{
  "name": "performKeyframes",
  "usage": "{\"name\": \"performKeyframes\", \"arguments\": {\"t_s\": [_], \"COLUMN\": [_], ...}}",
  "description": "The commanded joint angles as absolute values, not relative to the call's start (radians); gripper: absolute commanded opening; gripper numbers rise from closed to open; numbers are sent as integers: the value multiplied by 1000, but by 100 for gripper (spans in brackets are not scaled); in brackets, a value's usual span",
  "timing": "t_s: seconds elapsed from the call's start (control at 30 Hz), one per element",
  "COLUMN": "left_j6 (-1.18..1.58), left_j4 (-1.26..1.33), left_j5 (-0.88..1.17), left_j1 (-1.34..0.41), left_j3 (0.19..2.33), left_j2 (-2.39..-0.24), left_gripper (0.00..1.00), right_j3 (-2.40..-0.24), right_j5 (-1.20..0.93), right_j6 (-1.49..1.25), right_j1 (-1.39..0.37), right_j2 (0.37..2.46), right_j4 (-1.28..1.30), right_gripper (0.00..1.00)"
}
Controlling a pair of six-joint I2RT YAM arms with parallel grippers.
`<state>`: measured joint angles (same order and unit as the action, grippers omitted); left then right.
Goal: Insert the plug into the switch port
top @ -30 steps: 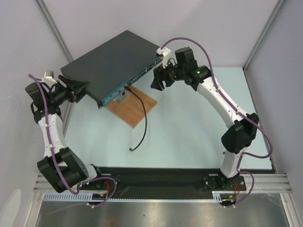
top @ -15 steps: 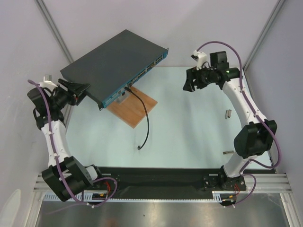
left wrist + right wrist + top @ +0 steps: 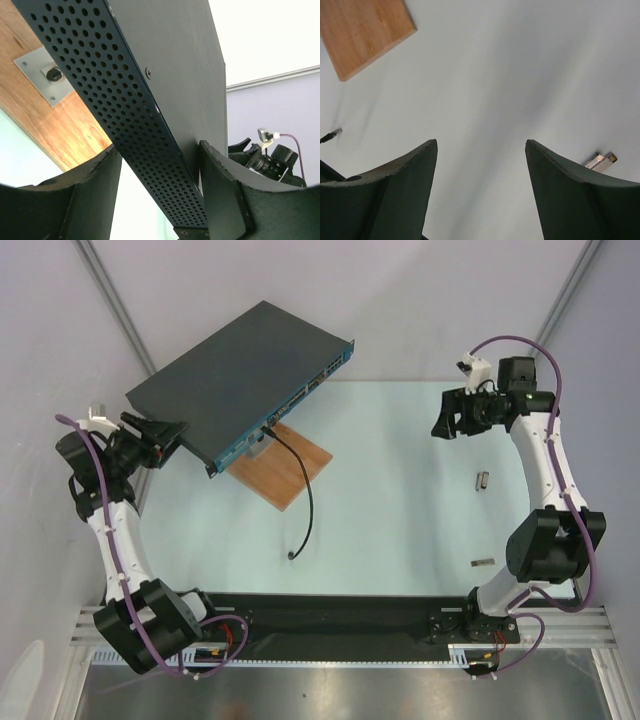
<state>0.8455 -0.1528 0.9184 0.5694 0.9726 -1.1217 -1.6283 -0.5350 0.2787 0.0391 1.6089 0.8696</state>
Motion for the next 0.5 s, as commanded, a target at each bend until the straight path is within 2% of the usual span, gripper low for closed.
{"name": "performKeyframes", "arguments": {"t_s": [0.0, 0.13, 0.37, 0.47], "left_j6": [663, 664, 664, 664], "left_j4": [-220, -228, -285, -284], "left_j5": [713, 686, 652, 652], "left_j1": [669, 670, 710, 715], "left_j3": [922, 928, 879, 868], "left_j2": [-1158, -1157, -1155, -1150], "left_gripper": [25, 25, 15, 15], "right_j3": [-1614, -1600, -1591, -1589], "right_j5": [-563, -577, -578, -572], "right_j6": [314, 327, 356, 367], "right_j1": [74, 130, 175, 183], "right_j2": [1575, 1582, 1592, 1597], "right_j4": [910, 926, 950, 956], "right_gripper": [77, 77, 77, 77]}}
